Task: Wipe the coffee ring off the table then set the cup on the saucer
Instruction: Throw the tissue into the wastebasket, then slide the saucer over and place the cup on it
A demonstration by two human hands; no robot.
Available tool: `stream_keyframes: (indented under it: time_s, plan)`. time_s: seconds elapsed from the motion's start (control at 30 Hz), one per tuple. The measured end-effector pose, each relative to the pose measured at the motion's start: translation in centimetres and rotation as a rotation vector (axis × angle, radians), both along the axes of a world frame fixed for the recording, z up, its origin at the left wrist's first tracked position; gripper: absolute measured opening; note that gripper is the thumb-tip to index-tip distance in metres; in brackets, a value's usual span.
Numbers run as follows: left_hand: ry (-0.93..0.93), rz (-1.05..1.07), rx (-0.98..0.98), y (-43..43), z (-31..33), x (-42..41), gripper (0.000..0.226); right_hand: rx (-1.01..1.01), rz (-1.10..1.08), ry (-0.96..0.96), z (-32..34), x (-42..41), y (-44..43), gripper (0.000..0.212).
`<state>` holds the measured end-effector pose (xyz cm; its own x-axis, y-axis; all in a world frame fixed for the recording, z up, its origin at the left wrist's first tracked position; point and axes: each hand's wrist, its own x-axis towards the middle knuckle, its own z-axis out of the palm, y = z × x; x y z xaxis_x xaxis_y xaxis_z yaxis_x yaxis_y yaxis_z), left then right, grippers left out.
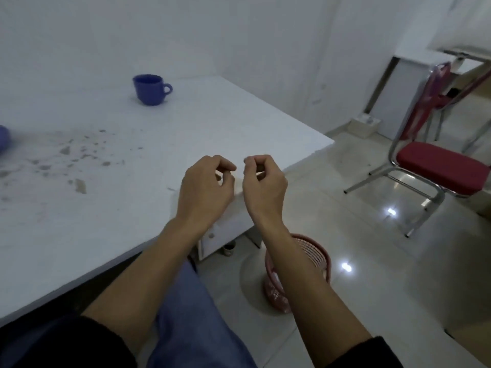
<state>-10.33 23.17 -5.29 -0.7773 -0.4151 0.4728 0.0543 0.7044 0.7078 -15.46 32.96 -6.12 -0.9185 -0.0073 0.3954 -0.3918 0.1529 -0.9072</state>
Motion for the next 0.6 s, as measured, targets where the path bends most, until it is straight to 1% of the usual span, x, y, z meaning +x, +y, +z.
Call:
stream_keyframes:
  time_s: [0.1,0.2,0.33,0.4,0.47,0.6]
  plan:
    - [-0.019,0.126,0.014,-5.3,1.0,2.5,0.017,0.087,0.184,0.009,1.8,0.8,-5.3,0.013]
    - [-0.093,0.29,-0.036,-10.9,1.3,5.8,0.017,0.201,0.373,0.019,2.3,1.9,-11.0,0.012]
    - [-0.179,0.487,-0.063,-16.6,0.7,10.2,0.016,0.412,0.596,0.128,1.6,4.2,-18.3,0.012]
    - [-0.228,0.567,-0.093,-18.4,0.2,12.0,0.015,0.565,0.657,0.19,1.1,4.9,-21.4,0.015]
    - [-0.266,0.626,-0.129,-19.8,-0.2,13.4,0.014,0.714,0.672,0.283,0.6,5.4,-23.8,0.022]
    - [-0.276,0.668,-0.152,-20.9,-1.1,14.5,0.013,0.836,0.696,0.416,-0.4,6.1,-26.1,0.035]
